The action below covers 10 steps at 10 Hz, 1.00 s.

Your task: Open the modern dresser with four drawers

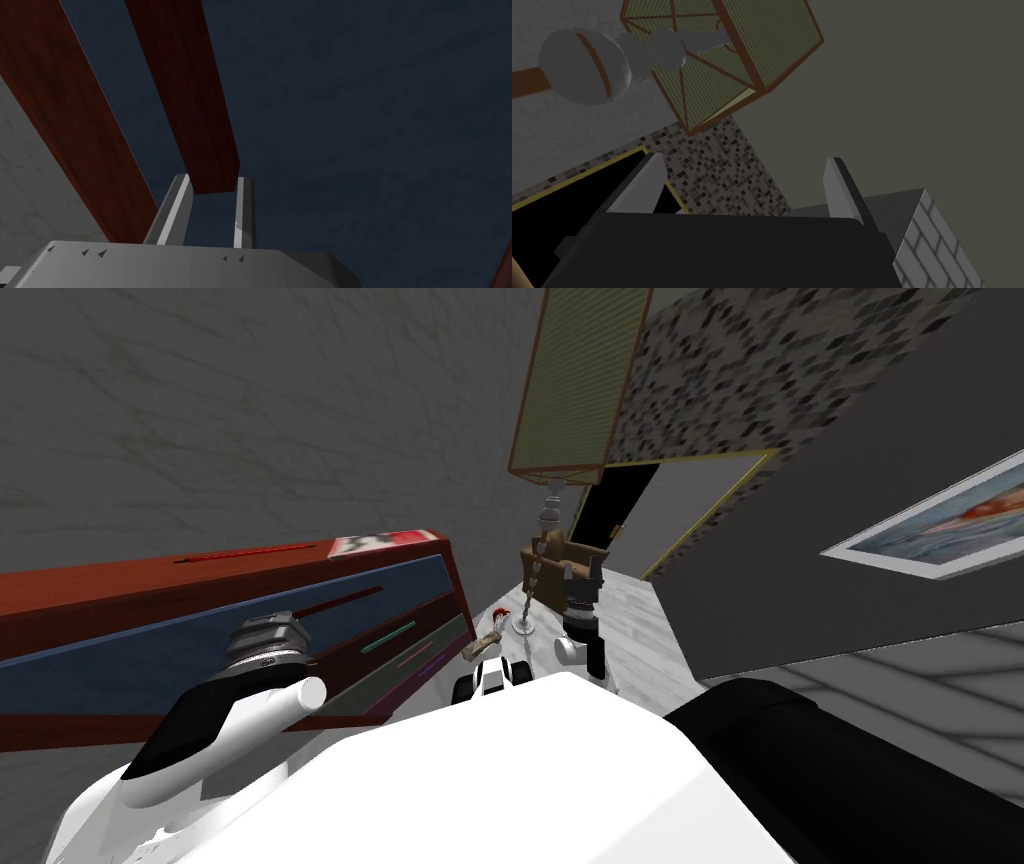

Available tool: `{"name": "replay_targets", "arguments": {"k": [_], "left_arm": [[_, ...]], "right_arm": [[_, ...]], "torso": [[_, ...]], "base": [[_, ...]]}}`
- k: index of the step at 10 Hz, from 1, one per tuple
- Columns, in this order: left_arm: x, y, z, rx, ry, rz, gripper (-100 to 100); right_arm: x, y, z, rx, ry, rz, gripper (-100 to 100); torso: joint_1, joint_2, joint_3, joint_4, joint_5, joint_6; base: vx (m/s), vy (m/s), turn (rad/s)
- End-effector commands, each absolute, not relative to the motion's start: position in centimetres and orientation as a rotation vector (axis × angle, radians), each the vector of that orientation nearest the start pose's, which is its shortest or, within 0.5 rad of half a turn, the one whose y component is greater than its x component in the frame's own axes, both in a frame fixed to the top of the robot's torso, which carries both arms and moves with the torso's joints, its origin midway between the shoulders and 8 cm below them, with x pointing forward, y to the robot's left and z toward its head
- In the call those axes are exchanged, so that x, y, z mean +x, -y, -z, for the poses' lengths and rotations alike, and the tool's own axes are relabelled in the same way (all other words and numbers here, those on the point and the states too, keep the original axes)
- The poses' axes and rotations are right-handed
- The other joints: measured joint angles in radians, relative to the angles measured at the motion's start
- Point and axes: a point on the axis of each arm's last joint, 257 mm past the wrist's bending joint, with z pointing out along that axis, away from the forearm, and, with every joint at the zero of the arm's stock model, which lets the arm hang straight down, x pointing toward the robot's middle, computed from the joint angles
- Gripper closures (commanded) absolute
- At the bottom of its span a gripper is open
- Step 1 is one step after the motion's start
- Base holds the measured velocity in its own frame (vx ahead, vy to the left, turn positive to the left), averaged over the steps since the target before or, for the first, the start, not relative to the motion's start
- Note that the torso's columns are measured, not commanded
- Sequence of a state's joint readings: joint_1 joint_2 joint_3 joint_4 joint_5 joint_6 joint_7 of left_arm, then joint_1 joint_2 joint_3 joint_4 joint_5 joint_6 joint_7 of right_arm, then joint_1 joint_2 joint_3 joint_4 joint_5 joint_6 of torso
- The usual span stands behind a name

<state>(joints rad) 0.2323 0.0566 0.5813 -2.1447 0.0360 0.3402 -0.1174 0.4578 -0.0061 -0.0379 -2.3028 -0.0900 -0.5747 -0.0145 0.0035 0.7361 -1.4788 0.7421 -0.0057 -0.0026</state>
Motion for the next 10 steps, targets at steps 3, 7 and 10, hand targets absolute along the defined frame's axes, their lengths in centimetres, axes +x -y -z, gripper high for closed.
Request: {"name": "replay_targets", "arguments": {"k": [3, 7, 10], "left_arm": [[38.3, -48.3, 9.0, -1.157, -0.949, 0.65, 100], [38.3, -43.6, 9.2, -1.119, -1.015, 0.738, 100], [38.3, -40.5, 9.8, -1.109, -1.056, 0.802, 100]], "right_arm": [[32.4, 29.4, -6.2, 0.597, -0.459, -1.378, 0], [32.4, 29.4, -6.2, 0.597, -0.459, -1.378, 0], [32.4, 29.4, -6.2, 0.597, -0.459, -1.378, 0]], "torso": [[0.0, 0.005, 0.003, 0.0, 0.003, 0.003], [-0.002, 0.007, 0.005, -0.001, 0.004, -0.001], [-0.003, 0.004, 0.004, -0.002, 0.005, 0.0]], "base": [[0.101, 0.02, 0.291], [0.109, 0.012, 0.247], [0.104, -0.001, 0.253]]}}
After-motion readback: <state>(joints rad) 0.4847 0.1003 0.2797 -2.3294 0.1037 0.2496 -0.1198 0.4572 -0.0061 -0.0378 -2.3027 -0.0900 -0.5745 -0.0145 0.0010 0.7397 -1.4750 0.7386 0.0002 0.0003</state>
